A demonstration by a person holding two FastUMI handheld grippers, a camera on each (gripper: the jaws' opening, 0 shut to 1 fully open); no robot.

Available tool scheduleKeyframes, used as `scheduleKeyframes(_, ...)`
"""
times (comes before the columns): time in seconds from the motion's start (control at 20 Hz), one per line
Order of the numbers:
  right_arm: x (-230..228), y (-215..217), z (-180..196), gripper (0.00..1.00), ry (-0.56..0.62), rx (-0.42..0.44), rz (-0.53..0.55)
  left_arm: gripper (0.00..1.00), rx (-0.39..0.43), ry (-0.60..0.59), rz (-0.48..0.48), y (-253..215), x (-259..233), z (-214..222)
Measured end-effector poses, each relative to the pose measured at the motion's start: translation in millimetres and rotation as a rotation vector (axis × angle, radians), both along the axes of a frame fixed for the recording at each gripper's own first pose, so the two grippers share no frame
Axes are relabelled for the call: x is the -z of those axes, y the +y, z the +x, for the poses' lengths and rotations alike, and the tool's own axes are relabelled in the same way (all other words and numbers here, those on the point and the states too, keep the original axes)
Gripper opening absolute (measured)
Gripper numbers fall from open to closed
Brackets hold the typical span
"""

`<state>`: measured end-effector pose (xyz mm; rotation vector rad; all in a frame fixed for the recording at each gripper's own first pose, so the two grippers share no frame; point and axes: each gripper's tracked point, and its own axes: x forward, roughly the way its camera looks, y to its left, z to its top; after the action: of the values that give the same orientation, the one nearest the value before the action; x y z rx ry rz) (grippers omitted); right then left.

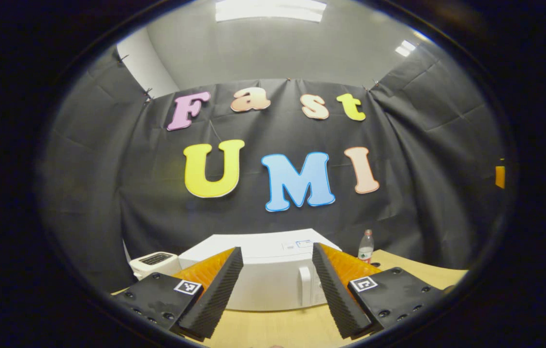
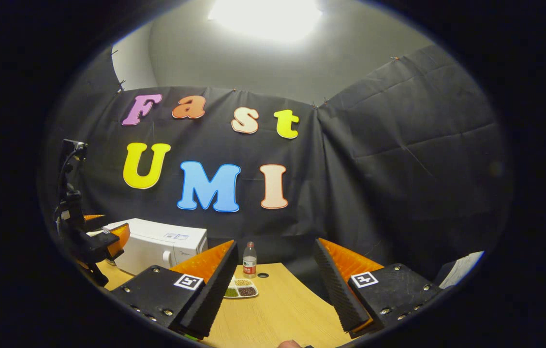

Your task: Open the microwave oven with the left hand, put the food in, and close the microwave oven.

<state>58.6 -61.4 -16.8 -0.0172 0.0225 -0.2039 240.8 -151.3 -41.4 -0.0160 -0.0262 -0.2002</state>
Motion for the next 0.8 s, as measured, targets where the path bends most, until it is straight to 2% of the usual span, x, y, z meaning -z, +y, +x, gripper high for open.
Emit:
scheduleKeyframes(0.1, 0.8, -1.6, -1.2, 0.95, 0.007, 0.03, -0.007, 0.92, 0.028, 0.016, 0.002, -11.3, 14.3, 14.7)
scheduleKeyframes(0.3, 4.0, -5.0, -3.3, 0.95, 0.026, 0.093, -0.026, 0.92, 0.077, 0.064, -0.004, -33.2, 44.2, 42.3)
scheduleKeyframes(0.4, 6.5, -9.4, -5.7, 0.95, 0.036, 0.127, -0.038, 0.99, 0.092, 0.078, -0.003, -40.8, 57.8, 55.6)
scheduleKeyframes(0.45, 6.4, -10.2, -7.4, 0.95, 0.039, 0.142, -0.039, 0.99, 0.099, 0.086, 0.001, -44.8, 65.5, 62.6)
scheduleKeyframes(0.75, 16.0, -13.9, -13.1, 0.95, 0.066, 0.207, -0.048, 0.96, 0.12, 0.148, 0.027, -64.4, 108.0, 98.8)
scheduleKeyframes(0.8, 17.8, -14.9, -13.4, 0.95, 0.073, 0.215, -0.049, 0.92, 0.126, 0.158, 0.033, -69.8, 117.0, 103.6)
